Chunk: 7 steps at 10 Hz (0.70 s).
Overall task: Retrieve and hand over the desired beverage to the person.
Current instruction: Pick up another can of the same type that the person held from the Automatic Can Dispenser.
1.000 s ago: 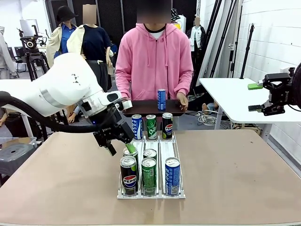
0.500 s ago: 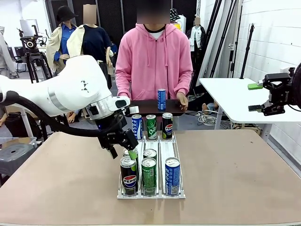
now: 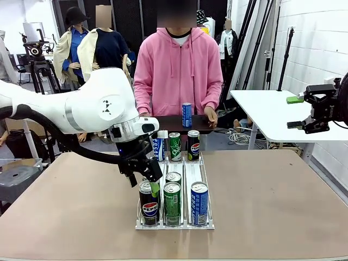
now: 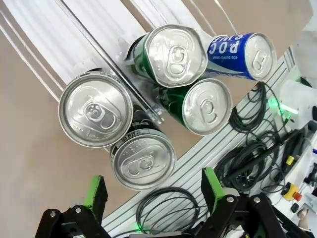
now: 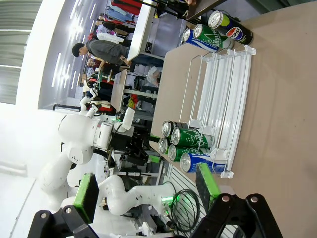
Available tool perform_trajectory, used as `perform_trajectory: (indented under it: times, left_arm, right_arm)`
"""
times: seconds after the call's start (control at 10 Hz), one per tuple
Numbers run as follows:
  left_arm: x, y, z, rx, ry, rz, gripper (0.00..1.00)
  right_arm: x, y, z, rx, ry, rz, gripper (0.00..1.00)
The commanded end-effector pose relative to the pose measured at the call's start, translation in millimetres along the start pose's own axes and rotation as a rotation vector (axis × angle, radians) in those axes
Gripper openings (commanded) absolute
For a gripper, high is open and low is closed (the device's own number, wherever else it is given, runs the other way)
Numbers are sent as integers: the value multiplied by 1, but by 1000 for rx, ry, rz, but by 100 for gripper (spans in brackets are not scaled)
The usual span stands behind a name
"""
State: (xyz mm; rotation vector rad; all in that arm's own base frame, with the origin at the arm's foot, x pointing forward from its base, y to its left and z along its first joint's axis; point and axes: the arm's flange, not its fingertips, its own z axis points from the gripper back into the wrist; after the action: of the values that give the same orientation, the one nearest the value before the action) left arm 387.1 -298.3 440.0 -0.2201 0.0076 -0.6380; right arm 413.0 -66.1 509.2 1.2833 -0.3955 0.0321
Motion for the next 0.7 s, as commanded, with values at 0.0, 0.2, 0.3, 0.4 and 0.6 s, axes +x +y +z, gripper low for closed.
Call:
perform_trajectory:
  times: [0.0,0.2,0.3,0.4,0.6]
  left_arm:
    - [6,-9,-2,80,0,-13,100]
    - [10,-13,-4,91,6,-29,100]
    - [11,-15,-6,91,9,-35,100]
    - [12,-17,-10,101,8,-45,100]
    - [15,-20,-15,141,-14,-81,100]
  right_arm:
    - [1,0,1,-5,5,1,100]
    - [1,0,1,-5,5,1,100]
    - [1,0,1,-5,5,1,100]
    - [1,0,1,-5,5,1,100]
    - [1,0,1,-5,5,1,100]
